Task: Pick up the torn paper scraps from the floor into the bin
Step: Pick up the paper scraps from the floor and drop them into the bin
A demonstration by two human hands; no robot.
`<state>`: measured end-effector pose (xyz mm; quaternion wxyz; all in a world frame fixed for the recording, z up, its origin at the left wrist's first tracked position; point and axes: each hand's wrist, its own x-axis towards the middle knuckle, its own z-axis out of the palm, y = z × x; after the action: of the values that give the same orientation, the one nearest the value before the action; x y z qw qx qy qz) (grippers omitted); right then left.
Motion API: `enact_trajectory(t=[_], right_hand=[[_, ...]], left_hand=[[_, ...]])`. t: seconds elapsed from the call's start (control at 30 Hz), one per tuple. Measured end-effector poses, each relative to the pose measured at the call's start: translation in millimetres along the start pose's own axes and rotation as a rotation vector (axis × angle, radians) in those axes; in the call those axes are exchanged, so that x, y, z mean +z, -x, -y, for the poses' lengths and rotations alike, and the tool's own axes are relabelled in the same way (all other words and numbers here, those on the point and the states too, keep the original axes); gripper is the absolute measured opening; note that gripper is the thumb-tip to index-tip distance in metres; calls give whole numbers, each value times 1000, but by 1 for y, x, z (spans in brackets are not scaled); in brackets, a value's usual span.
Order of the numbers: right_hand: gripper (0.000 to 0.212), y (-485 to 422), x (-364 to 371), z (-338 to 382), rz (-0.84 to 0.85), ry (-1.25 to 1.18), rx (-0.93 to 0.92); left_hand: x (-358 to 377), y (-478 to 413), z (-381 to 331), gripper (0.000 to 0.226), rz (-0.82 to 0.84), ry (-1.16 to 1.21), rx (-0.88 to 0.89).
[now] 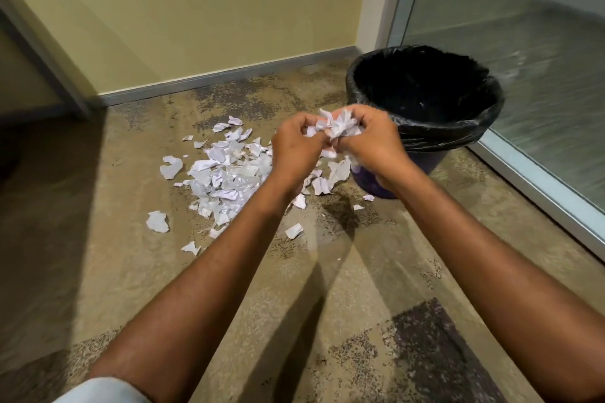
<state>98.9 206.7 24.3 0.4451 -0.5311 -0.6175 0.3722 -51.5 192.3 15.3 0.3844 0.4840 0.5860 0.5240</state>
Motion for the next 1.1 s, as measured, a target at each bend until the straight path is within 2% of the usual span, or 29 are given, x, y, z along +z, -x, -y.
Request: enact_trajectory(t=[0.17,0.4,0.63,0.77,0.83,0.9,1.0,1.1], right_hand=[[40,-17,-36,28,-113,26,-60],[36,-55,-96,38,-211,-8,10],[27,-79,-122,30,-278,-64,179],[27,-90,-124,23,-249,-64,285],[27,-92,-125,21,-239,-58,320],[34,-92,-126,21,-246,-49,329],[49,-91,-126,22,-271,-65,330],[57,-88,-124,26,-275,14,357]], left_hand=[[22,-22,-50,17,54,-12,53],[70,-51,-104,19,228,49,47],[107,-68,-110,14,364,31,-88],[120,-78,-106,8,420,22,-186],[124,-78,-106,16,432,28,-212],[124,-75,-105,25,430,30,-240],[120,-74,-107,19,424,85,-253],[117,-75,-110,43,433,120,-250]])
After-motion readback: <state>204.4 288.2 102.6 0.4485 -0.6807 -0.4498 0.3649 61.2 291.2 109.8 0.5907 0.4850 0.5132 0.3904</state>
